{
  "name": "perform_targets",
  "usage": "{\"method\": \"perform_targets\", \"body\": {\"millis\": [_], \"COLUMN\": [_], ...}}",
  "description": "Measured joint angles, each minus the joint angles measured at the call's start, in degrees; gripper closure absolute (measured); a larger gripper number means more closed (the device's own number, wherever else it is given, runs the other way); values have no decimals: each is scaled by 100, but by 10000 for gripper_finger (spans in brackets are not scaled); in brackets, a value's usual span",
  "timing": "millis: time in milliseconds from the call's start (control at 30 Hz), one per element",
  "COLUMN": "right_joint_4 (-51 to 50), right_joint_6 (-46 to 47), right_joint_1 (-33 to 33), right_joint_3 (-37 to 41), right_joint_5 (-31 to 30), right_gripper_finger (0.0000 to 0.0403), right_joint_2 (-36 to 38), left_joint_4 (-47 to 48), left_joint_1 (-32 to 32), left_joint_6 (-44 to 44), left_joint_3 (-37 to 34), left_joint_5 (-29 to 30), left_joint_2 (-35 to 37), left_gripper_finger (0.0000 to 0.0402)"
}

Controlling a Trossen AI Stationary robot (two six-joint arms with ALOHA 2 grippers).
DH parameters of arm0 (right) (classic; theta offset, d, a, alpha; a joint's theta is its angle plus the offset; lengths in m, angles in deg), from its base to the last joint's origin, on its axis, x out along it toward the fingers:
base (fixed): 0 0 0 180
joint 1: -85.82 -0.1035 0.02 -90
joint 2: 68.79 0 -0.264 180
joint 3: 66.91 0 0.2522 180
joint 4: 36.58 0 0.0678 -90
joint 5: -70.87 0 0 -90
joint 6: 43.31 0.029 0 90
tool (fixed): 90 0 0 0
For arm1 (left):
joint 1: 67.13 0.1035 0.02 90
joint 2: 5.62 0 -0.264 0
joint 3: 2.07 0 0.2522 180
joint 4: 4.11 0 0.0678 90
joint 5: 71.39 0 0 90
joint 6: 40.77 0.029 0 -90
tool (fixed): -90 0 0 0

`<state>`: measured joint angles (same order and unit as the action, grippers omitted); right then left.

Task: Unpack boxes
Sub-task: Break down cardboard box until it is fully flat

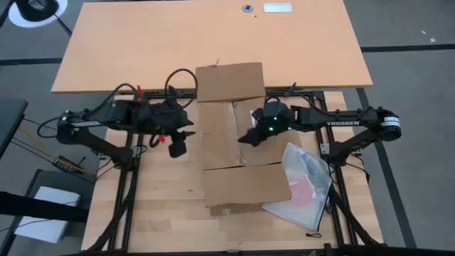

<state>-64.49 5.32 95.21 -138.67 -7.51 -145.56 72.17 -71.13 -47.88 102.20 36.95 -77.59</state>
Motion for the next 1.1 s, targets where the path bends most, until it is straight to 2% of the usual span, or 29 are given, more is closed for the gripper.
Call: {"method": "perform_targets", "body": {"millis": [133,200,300,400,533,700,833,933,1100], "right_joint_4": [52,-319,-1002,-1665,-1227,-290,435,-259,-1949], "right_joint_6": [363,229,-21,-271,-594,-563,-379,-327,-659], "right_joint_1": [-21,-5,147,290,367,336,300,347,386], "right_joint_3": [-322,-526,-878,-1194,-1299,-1300,-1355,-1506,-2064], "right_joint_5": [110,59,-105,-245,-29,569,964,883,-25], "right_gripper_finger": [110,110,110,110,110,111,111,111,111], "right_joint_2": [-423,-724,-1085,-1332,-1588,-2014,-1959,-1760,-1568], "left_joint_4": [-1294,-2104,-3296,-4173,-5096,-5777,-5576,-5182,-3541], "left_joint_1": [507,644,681,720,707,716,716,706,699], "left_joint_6": [23,-96,-343,-430,-712,-966,-931,-815,-829], "left_joint_3": [-1665,-2505,-3557,-4252,-4843,-5111,-4817,-4240,-3333], "left_joint_5": [-286,-511,-451,-357,-515,-557,-616,-641,-625], "left_joint_2": [510,674,876,894,703,575,631,808,892], "left_gripper_finger": [241,241,244,245,245,245,245,245,245]}}
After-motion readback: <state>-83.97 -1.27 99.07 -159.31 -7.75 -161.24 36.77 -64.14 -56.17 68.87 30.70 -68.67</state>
